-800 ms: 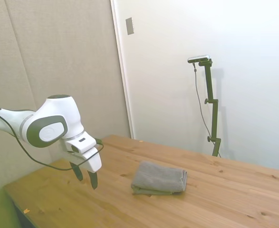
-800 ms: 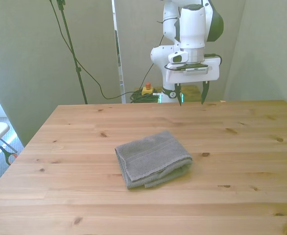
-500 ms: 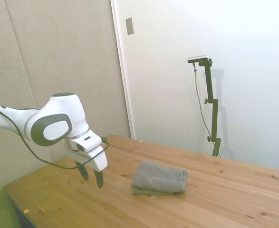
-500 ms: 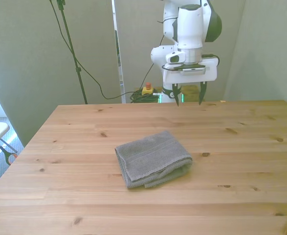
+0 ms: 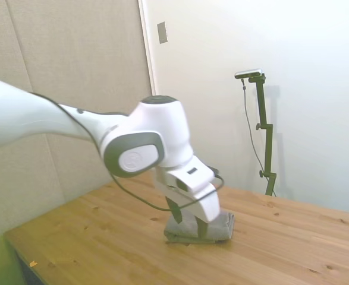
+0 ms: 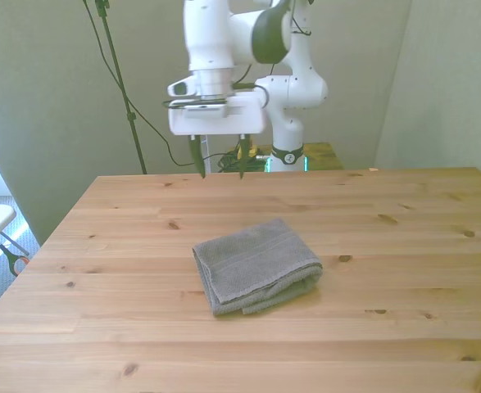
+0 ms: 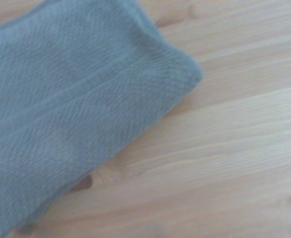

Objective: Unfold the towel

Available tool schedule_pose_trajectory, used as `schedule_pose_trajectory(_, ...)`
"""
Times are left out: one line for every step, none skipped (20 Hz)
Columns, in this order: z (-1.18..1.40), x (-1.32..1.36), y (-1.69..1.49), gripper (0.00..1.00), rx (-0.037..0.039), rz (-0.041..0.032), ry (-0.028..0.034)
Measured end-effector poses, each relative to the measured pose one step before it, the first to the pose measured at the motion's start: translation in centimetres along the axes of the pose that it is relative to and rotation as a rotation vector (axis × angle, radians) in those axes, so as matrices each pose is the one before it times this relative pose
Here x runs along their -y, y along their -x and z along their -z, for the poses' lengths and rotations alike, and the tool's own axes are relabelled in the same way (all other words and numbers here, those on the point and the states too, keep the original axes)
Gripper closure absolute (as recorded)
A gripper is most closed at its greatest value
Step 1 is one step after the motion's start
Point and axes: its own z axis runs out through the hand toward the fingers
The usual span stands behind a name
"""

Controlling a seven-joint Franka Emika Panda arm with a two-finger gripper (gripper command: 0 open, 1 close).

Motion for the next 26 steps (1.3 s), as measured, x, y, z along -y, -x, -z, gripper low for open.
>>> schedule_pose_trajectory(-0.301, -0.599, -1.976, 0.0, 0.03768, -0.01891, -0.02812)
schedule_pose_trajectory(-0.331, -0.562, -1.855, 0.0, 0.04022, -0.02207, -0.02739)
schedule_pose_trajectory(-0.425, -0.407, -1.643, 0.0, 0.04524, -0.01191, -0.03299)
schedule_pose_trajectory(-0.515, -0.13, -1.422, 0.0, 0.04934, 0.00042, -0.03527)
schedule_pose_trajectory(-0.521, -0.079, -1.28, 0.0, 0.05031, 0.00126, -0.0325)
schedule_pose_trajectory(-0.463, -0.104, -1.246, 0.0, 0.04788, -0.00393, -0.0278)
schedule_pose_trajectory(-0.333, -0.109, -1.263, 0.0, 0.03531, -0.01048, -0.01558)
schedule_pose_trajectory(-0.121, -0.08, -1.262, 0.0, 0.01675, -0.00881, 0.00119)
schedule_pose_trajectory(0.272, 0.684, -2.441, 0.0, 0.00613, 0.00603, 0.01899)
schedule_pose_trajectory(0.198, 0.551, -0.102, 0.0, 0.00315, 0.00478, -0.00094)
schedule_pose_trajectory(0.112, 0.631, -0.043, 0.0, -0.00018, 0.00126, -0.00108)
schedule_pose_trajectory(0.031, 0.471, -0.201, 0.0, 0.00331, -0.00896, -0.00097)
schedule_pose_trajectory(0.007, 0.466, -0.241, 0.0, 0.0155, -0.00618, 0.00061)
schedule_pose_trajectory(0.018, 0.535, -0.315, 0.0, 0.01537, -0.00795, 0.00277)
schedule_pose_trajectory(-0.094, 0.344, -0.525, 0.0, 0.0166, -0.00639, 0.00426)
schedule_pose_trajectory(-0.341, 0.153, -0.634, 0.0, 0.02196, -0.00902, 0.0043)
schedule_pose_trajectory(-0.668, 0.233, -0.617, 0.0, 0.02785, -0.00806, 0.00327)
schedule_pose_trajectory(-0.964, 0.269, -0.681, 0.0, 0.03182, -0.00609, 0.00114)
schedule_pose_trajectory(-1.031, 0.274, -0.684, 0.0, 0.02794, -0.00535, 0.00541)
schedule_pose_trajectory(-1.001, 0.395, -0.565, 0.0, 0.02332, -0.00132, 0.00599)
schedule_pose_trajectory(-0.836, 0.424, -0.402, 0.0, 0.0183, 0.00414, 0.00743)
schedule_pose_trajectory(-0.674, 0.468, -0.252, 0.0, 0.01512, 0.00697, 0.00583)
schedule_pose_trajectory(-0.552, 0.461, -0.099, 0.0, 0.01402, 0.00802, 0.00282)
schedule_pose_trajectory(-0.495, 0.399, 0.041, 0.0, 0.02092, 0.00983, 0.0035)
schedule_pose_trajectory(-0.365, 0.286, 0.106, 0.0, 0.02215, 0.00936, 0.00398)
schedule_pose_trajectory(-0.391, 0.216, 0.049, 0.0, 0.02069, 0.00744, 0.00432)
